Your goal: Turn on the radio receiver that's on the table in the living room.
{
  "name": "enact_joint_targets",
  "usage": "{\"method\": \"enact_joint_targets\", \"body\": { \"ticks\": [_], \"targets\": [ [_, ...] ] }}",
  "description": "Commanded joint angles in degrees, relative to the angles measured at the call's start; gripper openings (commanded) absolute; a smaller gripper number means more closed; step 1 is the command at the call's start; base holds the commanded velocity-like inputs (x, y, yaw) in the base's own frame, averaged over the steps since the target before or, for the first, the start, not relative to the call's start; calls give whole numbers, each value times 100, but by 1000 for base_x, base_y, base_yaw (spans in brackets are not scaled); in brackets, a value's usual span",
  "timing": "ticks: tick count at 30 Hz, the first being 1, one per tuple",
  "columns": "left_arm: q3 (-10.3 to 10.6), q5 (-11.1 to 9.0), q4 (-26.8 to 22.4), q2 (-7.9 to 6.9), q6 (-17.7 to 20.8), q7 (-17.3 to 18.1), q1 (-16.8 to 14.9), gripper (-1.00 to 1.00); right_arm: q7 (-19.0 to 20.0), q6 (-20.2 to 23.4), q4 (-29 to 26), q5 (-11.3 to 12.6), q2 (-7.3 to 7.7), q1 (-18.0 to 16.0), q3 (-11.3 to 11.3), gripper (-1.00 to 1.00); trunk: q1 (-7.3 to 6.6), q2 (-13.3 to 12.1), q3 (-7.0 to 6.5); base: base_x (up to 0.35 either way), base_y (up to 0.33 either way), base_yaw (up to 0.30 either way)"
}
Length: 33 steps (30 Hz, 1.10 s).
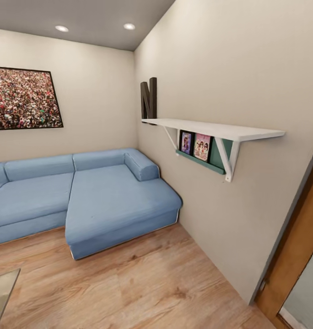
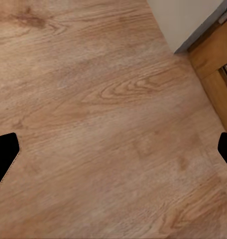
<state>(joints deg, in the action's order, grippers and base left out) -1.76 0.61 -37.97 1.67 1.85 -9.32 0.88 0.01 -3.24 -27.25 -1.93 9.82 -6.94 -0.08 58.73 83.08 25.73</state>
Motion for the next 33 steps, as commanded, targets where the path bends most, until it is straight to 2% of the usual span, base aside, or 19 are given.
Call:
{"method": "enact_joint_targets", "body": {
  "ticks": [1,33],
  "targets": [
    [0,0,0,0,0,0,0,100,0,0,0,0,-1,0,2,100,0,0,0,69,0,266],
    [0,-8,0,4,-12,3,0,100,1,-1,0,0,0,0,-1,100,0,0,0,5,0,266]
  ]
}}
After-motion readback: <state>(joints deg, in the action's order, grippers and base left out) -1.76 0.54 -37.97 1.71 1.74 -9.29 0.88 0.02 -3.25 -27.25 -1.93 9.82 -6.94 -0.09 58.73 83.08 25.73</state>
